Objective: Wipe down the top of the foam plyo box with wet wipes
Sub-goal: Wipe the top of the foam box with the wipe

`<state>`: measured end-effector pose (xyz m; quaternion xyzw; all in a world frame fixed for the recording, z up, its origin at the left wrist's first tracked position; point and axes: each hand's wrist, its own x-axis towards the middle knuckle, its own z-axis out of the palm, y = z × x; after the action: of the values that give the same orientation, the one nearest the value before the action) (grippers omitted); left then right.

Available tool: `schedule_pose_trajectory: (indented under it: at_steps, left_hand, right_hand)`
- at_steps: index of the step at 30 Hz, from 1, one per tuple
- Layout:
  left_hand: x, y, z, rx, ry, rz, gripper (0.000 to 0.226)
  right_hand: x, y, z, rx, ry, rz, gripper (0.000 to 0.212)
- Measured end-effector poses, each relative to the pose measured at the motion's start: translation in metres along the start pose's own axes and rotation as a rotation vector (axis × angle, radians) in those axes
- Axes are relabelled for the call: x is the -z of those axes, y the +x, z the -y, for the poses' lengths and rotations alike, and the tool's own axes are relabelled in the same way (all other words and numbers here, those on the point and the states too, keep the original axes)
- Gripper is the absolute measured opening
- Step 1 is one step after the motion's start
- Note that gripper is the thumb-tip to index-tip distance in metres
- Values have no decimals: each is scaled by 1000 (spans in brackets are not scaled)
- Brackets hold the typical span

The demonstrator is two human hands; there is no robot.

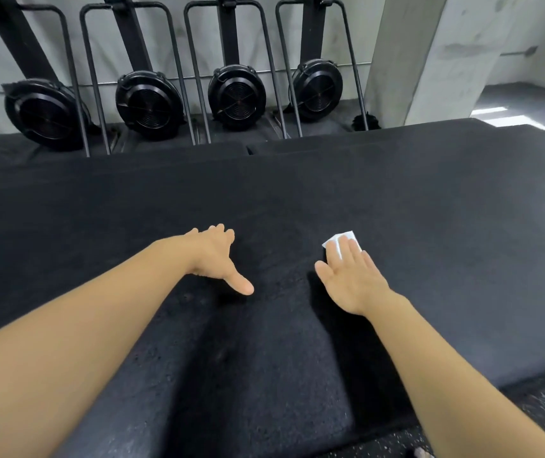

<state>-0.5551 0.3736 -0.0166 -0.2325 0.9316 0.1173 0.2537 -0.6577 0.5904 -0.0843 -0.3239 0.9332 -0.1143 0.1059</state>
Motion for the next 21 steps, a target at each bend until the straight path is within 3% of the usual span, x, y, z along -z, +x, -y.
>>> schedule_pose_trajectory:
  at_steps: [4, 7, 12, 21]
  left_hand:
    - [2, 6, -1, 17, 114, 122, 120]
    - [-6, 4, -3, 2, 259, 91, 115]
    - [-7, -3, -5, -6, 239, 67, 114]
    - [-6, -8, -10, 64, 190, 108, 123]
  right_hand:
    - [-13, -22, 52, 163, 37, 141, 61]
    - [-17, -26, 82, 325, -8, 202, 62]
    - [-11, -12, 78, 462, -81, 325, 62]
    - [33, 49, -37, 264, -67, 181, 48]
